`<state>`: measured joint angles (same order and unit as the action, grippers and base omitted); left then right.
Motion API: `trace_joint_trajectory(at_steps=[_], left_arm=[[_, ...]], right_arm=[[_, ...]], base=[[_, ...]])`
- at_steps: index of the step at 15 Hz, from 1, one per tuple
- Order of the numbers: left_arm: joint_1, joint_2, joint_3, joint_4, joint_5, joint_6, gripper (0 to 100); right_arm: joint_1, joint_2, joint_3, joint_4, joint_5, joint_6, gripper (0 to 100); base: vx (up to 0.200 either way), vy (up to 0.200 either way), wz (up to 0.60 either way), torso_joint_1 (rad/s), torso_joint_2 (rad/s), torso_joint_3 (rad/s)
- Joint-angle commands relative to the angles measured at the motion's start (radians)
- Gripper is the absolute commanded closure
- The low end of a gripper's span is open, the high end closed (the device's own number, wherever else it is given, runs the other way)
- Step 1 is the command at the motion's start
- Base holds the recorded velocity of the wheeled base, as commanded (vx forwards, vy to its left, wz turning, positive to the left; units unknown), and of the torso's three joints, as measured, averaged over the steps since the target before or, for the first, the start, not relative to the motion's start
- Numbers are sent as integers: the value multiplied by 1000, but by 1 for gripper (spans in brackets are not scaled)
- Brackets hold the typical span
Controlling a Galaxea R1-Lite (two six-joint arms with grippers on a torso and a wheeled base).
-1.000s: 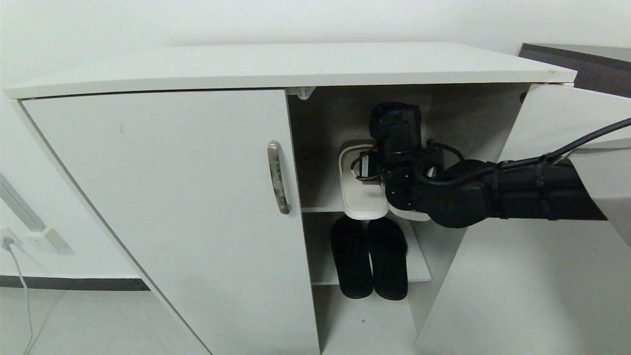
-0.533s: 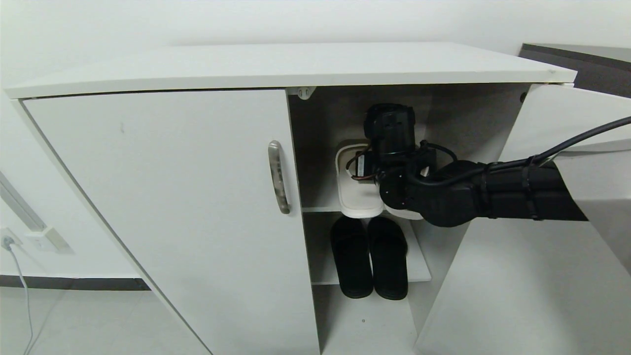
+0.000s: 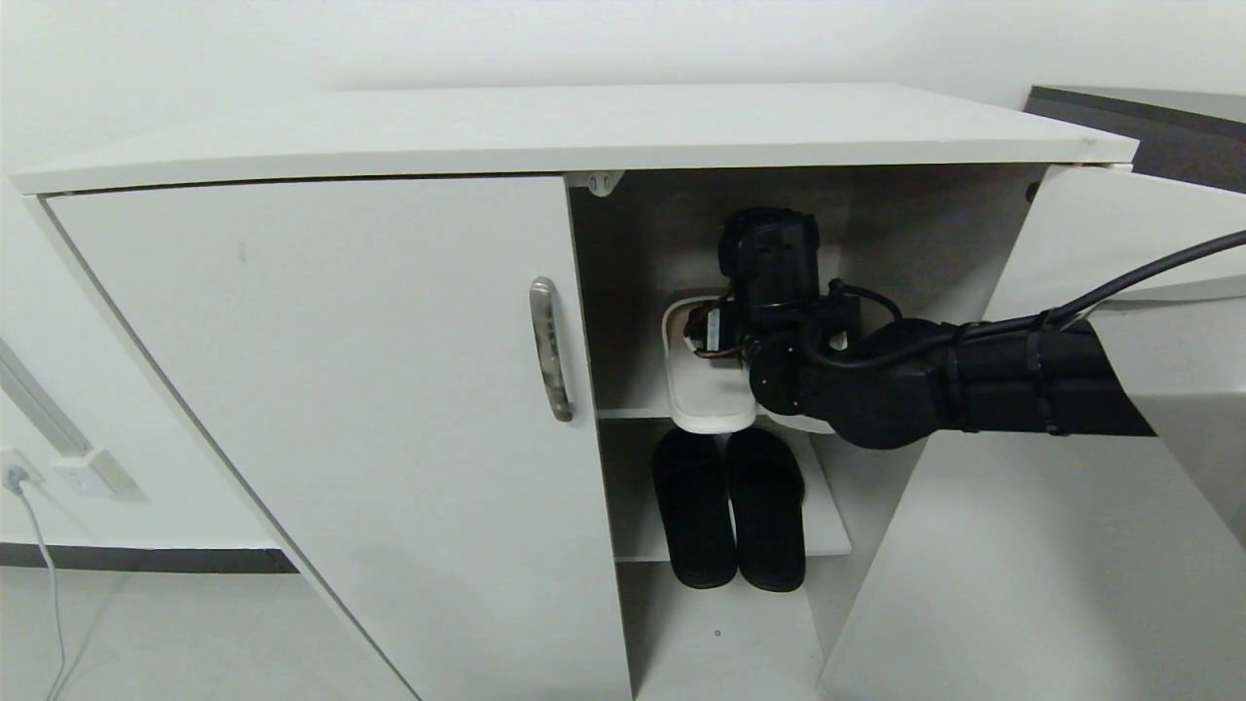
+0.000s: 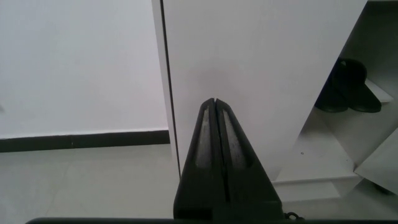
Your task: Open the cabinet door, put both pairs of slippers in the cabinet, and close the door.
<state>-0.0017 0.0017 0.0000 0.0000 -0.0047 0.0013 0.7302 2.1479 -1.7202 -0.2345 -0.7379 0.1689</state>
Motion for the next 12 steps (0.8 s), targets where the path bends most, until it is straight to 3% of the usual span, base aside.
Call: trace_joint_trajectory(at_steps=[1, 12], left_arm=[[0, 0, 0, 0, 0, 0, 100], [0, 0, 0, 0, 0, 0, 100]], right_arm=[[5, -31, 21, 0, 0, -2, 0], [143, -321, 389, -13, -3, 14, 0]], base=[[0, 0, 0, 0, 0, 0], [0, 0, 0, 0, 0, 0]])
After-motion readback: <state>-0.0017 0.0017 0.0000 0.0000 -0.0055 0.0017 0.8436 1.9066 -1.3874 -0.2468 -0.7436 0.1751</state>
